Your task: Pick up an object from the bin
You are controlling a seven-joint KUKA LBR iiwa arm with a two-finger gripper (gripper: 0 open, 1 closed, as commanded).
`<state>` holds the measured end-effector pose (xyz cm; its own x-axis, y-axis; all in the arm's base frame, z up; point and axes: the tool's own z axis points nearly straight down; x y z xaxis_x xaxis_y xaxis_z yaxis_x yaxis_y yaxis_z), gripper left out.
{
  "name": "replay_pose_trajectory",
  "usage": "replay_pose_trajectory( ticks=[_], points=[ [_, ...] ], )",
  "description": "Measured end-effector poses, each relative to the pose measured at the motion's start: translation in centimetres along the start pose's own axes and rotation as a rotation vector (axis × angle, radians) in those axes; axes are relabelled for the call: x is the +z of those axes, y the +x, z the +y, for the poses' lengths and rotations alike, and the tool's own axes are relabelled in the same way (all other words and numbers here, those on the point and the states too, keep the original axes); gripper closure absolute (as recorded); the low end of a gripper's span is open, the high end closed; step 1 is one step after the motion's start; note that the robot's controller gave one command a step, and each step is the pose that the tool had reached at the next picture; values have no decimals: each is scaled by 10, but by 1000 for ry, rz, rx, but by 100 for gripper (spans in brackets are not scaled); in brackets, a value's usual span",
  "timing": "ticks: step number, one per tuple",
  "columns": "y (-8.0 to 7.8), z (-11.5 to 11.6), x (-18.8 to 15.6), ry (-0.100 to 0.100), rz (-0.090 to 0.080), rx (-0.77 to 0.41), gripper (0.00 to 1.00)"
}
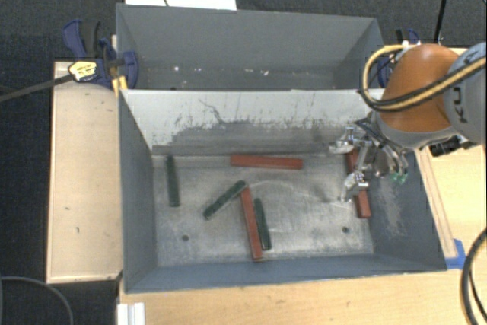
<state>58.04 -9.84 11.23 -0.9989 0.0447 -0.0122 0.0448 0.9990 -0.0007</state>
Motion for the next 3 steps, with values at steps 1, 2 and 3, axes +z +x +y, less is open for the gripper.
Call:
replay_pose_trajectory(
  ticks=[1, 2, 3],
  points=[
    [32, 41, 4, 1, 22, 87, 0],
    [21, 90, 13, -1, 5, 23, 0],
    [18, 106, 33, -3, 12, -12, 0]
  ],
)
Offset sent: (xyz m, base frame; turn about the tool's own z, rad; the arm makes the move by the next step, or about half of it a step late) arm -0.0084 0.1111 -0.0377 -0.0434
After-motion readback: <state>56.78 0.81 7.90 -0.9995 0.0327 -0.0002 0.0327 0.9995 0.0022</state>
